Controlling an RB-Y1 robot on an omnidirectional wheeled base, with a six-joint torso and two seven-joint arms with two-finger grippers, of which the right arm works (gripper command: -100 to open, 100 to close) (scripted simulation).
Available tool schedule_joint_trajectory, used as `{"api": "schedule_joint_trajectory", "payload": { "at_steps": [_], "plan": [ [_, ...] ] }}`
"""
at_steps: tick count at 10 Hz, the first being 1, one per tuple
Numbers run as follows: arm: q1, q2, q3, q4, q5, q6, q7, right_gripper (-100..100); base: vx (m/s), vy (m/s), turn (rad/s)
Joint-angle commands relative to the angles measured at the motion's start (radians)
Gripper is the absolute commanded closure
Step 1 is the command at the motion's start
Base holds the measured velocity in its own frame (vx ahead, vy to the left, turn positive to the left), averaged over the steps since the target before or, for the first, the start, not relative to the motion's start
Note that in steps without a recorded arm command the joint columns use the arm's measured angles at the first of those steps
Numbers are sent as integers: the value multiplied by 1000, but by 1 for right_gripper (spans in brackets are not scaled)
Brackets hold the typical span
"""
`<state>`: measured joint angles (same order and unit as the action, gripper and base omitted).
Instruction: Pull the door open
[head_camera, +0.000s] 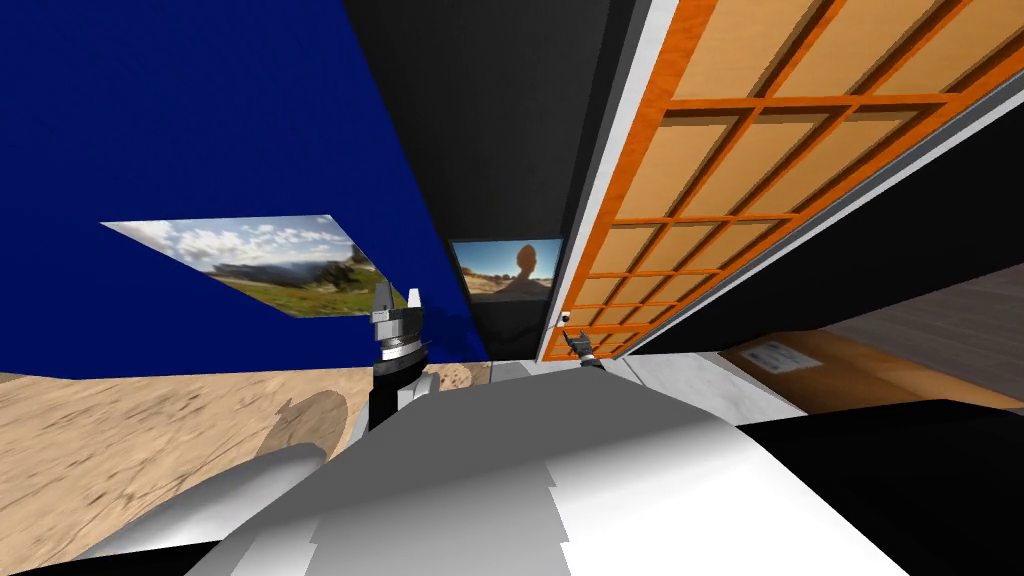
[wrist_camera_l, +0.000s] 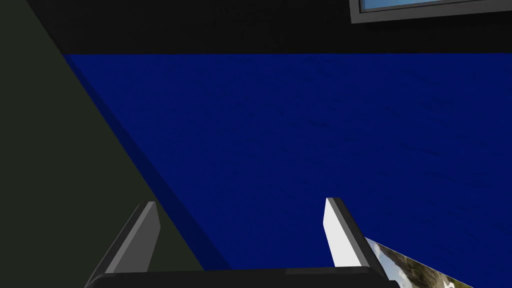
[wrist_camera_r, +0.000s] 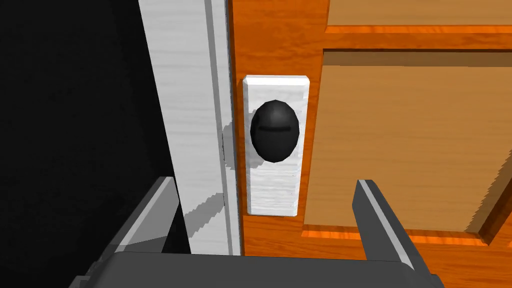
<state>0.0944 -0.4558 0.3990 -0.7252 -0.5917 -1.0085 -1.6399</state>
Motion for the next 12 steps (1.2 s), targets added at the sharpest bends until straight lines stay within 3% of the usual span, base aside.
{"api": "schedule_joint_trajectory", "payload": {
  "at_steps": [1,4,5,6,11,12],
  "plan": [
    [-24,26,-34,13,-20,27,34,-100,92,-105,330],
    [-72,70,-87,48,-50,66,81,-100,78,-108,232],
    [-52,60,-71,34,-41,56,68,-100,9,-36,30],
    [-52,60,-71,34,-41,56,68,100,-14,11,-25],
    [-52,60,-71,34,-41,56,68,100,-1,5,-4],
    [-42,46,-56,30,-35,45,51,100,-98,-12,81]
  ]
}}
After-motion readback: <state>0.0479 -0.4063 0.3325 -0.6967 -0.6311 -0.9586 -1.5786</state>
